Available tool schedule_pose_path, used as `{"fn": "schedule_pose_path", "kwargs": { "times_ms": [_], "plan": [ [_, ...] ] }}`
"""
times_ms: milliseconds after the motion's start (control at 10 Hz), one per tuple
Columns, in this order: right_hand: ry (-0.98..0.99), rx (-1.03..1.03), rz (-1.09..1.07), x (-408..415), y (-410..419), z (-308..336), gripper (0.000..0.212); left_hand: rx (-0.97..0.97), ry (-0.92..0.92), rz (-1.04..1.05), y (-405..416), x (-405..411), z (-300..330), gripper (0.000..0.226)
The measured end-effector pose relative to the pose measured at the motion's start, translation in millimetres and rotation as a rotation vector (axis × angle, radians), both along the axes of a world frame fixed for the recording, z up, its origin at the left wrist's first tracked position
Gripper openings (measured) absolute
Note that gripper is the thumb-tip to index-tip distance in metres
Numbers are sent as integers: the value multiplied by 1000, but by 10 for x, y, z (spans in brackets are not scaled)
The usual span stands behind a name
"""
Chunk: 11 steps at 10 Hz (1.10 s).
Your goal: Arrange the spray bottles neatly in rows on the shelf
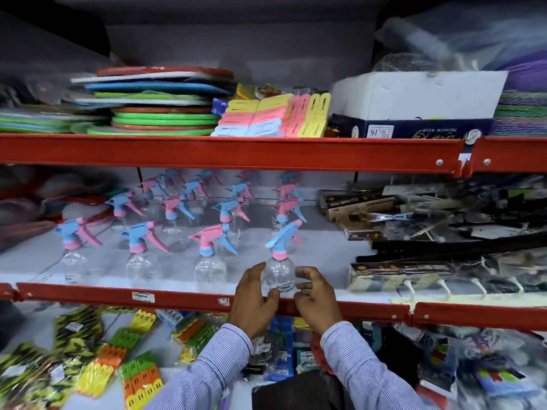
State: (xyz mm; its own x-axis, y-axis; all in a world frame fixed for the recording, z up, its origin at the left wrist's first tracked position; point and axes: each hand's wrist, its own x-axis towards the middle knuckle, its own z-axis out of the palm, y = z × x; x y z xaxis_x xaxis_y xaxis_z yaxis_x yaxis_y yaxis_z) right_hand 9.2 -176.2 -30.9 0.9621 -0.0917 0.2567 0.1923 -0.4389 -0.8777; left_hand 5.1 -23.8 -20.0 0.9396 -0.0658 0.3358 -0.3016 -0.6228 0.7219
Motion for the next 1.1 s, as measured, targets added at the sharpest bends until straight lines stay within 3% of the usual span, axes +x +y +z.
{"fn": "schedule_pose_path", "kwargs": {
  "times_ms": [200,300,700,1000,1100],
  "plan": [
    [5,-43,-39,-21,-2,-18,43,-46,74,4,-12,0,65,69],
    [44,-48,-23,-3,21,3,55,-77,40,10,10,-34,36,60],
    [45,-26,-49,-50,78,14,40,-67,29,-81,25,-59,140,55],
    [29,-67,-53,-17,74,-56,42,-49,46,-80,63,-16,70,64],
    [-66,-99,-141,-69,67,-68,43,-37,19,-60,90,-28,36,68]
  ]
}}
